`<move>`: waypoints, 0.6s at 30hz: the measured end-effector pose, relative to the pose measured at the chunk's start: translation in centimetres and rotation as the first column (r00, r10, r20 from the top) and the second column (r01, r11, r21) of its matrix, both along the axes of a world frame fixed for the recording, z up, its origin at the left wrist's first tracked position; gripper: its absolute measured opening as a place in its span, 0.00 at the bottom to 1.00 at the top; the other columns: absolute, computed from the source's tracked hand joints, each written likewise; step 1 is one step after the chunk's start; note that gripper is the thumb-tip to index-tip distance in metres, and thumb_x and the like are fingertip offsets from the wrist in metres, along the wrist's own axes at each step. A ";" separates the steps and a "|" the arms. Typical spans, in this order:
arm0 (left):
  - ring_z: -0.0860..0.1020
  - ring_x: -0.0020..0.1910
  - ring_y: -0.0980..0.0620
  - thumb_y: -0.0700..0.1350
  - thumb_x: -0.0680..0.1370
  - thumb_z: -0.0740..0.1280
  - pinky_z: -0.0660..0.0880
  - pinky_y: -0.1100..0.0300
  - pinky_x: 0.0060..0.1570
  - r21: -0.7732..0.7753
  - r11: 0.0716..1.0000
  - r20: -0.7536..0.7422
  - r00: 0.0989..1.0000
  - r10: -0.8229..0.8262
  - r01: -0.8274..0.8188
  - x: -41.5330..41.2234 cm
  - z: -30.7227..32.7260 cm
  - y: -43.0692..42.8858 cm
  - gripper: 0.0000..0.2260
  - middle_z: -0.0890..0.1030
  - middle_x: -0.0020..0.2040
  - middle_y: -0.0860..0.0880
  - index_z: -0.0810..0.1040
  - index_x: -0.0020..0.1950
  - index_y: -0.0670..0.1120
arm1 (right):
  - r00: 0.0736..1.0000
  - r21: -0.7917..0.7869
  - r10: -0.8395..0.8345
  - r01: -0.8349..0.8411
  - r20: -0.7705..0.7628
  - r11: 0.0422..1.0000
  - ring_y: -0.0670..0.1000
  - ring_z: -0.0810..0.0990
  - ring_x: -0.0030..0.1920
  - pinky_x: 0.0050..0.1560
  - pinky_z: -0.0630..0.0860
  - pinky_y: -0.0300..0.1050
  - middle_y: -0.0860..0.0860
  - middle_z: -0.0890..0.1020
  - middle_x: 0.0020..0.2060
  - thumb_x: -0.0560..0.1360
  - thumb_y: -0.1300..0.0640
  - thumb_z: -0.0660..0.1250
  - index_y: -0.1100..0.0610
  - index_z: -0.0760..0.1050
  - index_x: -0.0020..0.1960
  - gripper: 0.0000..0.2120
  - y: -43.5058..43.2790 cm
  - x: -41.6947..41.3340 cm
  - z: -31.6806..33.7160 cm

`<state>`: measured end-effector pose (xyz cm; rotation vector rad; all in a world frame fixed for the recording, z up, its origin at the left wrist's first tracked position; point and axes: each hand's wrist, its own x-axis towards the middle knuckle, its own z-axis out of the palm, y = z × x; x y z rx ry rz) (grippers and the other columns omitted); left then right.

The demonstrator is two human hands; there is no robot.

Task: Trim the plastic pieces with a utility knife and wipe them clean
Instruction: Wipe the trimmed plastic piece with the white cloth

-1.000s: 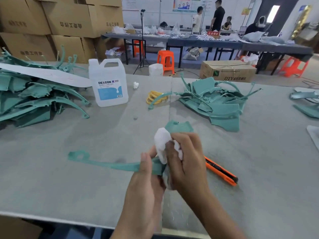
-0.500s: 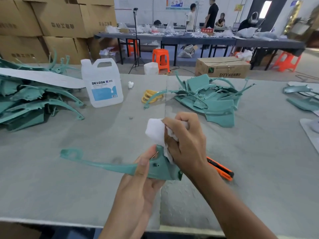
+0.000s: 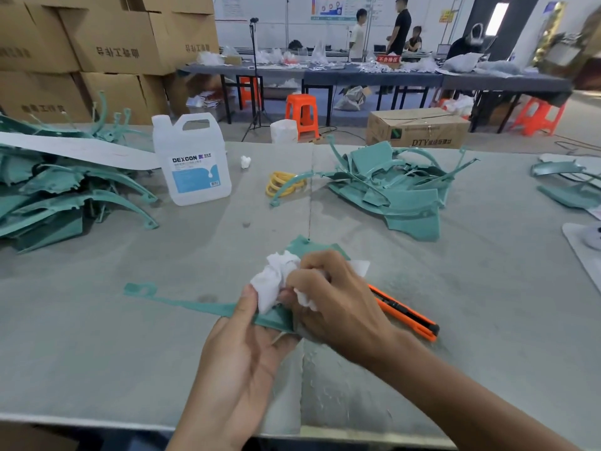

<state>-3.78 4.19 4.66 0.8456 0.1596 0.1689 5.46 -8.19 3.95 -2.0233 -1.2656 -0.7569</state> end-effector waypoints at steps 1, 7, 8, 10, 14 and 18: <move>0.81 0.59 0.42 0.53 0.79 0.60 0.79 0.43 0.57 -0.009 1.000 -0.018 1.000 0.022 -0.022 0.1 -0.2 -0.1 0.22 0.82 0.61 0.38 0.81 0.65 0.42 | 0.999 -0.004 0.035 -0.035 -0.011 0.999 0.55 0.74 0.45 0.37 0.75 0.48 0.51 0.73 0.50 0.79 0.52 0.66 0.51 0.69 0.54 0.07 0.1 -0.4 -0.2; 0.83 0.57 0.49 0.54 0.77 0.61 0.82 0.57 0.49 0.174 0.973 -0.038 0.986 0.160 -0.152 0.3 -0.9 -1.6 0.16 0.85 0.58 0.45 0.85 0.57 0.53 | 0.936 0.006 -0.042 0.047 -0.349 0.999 0.51 0.73 0.53 0.50 0.68 0.44 0.50 0.73 0.54 0.82 0.52 0.65 0.54 0.74 0.66 0.14 -0.1 -0.5 -0.1; 0.84 0.56 0.50 0.55 0.78 0.60 0.81 0.58 0.48 0.216 0.964 -0.028 0.986 0.162 -0.153 0.5 -1.0 -1.9 0.15 0.85 0.57 0.46 0.85 0.57 0.56 | 0.943 0.003 -0.020 0.022 -0.331 1.000 0.50 0.72 0.51 0.48 0.69 0.44 0.50 0.71 0.53 0.82 0.54 0.65 0.57 0.76 0.63 0.11 0.1 -0.6 0.2; 0.85 0.51 0.52 0.53 0.81 0.59 0.81 0.59 0.42 0.261 0.956 -0.029 0.989 0.148 -0.136 0.5 -1.2 -2.1 0.15 0.87 0.52 0.47 0.86 0.53 0.57 | 0.952 0.088 0.043 -0.017 -0.302 0.996 0.46 0.71 0.49 0.48 0.71 0.42 0.49 0.70 0.52 0.81 0.56 0.62 0.55 0.75 0.59 0.08 0.4 -1.4 1.2; 0.85 0.49 0.49 0.50 0.79 0.60 0.82 0.55 0.41 0.062 0.986 -0.043 0.987 0.157 -0.154 0.3 -0.9 -1.6 0.17 0.86 0.53 0.42 0.85 0.56 0.44 | 0.967 0.324 -0.013 0.098 -0.255 0.941 0.42 0.73 0.48 0.46 0.73 0.37 0.47 0.70 0.52 0.80 0.52 0.61 0.49 0.71 0.57 0.06 0.6 -1.6 1.7; 0.82 0.59 0.42 0.52 0.79 0.57 0.82 0.47 0.50 -0.112 0.990 0.033 0.996 0.086 -0.081 -0.5 -0.4 -0.6 0.21 0.83 0.60 0.39 0.85 0.57 0.41 | 0.934 0.138 -0.299 0.328 -0.195 0.935 0.56 0.76 0.46 0.38 0.71 0.47 0.54 0.75 0.52 0.79 0.52 0.63 0.49 0.69 0.55 0.06 -0.5 1.4 -0.8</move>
